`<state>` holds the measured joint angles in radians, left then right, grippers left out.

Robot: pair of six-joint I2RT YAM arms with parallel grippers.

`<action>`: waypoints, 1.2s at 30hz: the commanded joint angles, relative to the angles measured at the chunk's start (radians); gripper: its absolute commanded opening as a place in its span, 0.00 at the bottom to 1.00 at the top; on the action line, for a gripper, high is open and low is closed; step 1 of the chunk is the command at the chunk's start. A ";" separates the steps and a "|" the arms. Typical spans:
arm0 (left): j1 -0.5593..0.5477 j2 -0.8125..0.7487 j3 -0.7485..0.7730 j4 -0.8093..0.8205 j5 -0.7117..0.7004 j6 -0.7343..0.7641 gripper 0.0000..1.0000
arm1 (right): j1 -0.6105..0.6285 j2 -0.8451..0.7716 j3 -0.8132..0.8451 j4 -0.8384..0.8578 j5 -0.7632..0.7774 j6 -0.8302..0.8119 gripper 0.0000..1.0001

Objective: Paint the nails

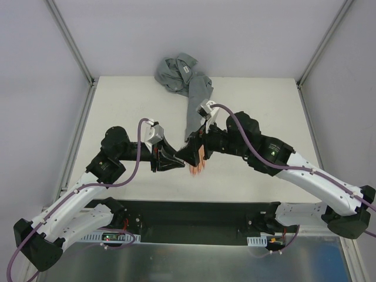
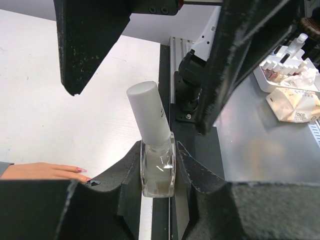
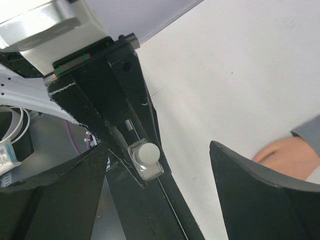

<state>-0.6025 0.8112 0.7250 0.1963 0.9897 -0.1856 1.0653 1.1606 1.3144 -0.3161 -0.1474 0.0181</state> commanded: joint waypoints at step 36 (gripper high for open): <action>0.000 -0.004 0.040 0.038 0.020 0.015 0.00 | -0.091 0.025 0.006 0.064 -0.247 0.149 0.36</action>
<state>-0.6025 0.8112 0.7254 0.1963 0.9867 -0.1856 0.9791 1.1854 1.3144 -0.3092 -0.3641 0.1497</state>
